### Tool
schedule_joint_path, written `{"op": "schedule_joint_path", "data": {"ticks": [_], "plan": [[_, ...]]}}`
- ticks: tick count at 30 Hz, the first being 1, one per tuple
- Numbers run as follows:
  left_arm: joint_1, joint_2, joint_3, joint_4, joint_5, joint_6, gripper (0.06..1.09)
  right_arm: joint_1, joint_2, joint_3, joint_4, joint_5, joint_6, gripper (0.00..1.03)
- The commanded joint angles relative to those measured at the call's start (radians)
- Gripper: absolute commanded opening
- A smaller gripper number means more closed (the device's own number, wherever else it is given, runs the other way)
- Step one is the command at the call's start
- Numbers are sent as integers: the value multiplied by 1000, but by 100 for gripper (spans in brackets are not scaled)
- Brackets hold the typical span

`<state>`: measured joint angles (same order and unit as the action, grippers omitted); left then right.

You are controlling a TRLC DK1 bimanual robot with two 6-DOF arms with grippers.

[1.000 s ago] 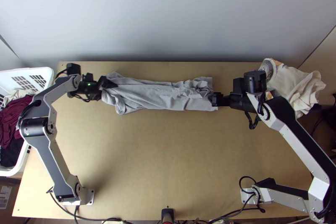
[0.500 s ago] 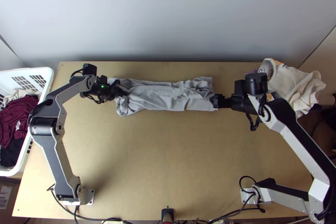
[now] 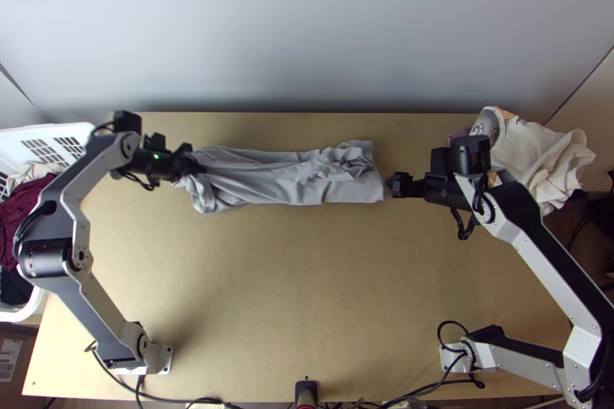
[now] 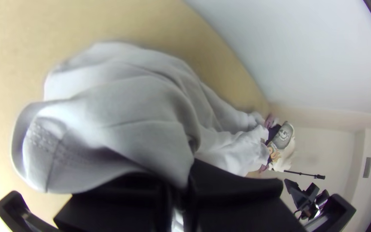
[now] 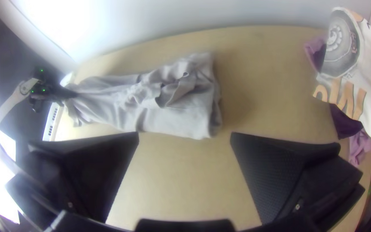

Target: Fold the t-shirt

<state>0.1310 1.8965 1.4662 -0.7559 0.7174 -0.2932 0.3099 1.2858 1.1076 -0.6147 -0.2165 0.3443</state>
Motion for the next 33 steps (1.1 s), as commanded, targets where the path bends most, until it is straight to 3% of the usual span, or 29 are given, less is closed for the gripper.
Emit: {"op": "schedule_joint_path", "data": {"ticks": [1,10,21,33], "plan": [[-37,-39,140,-155,-70,25,9,0,-20,-35,13,0,2,99],[-252,49,341,-243,-193,-41,9,-17,-77,-63,29,0,-10,99],[-476,254,753,-396,-305,-100,9,-34,-160,-152,30,-4,-19,99],[-662,363,815,-339,-388,-172,9,-29,-209,-259,115,-32,5,99]]}}
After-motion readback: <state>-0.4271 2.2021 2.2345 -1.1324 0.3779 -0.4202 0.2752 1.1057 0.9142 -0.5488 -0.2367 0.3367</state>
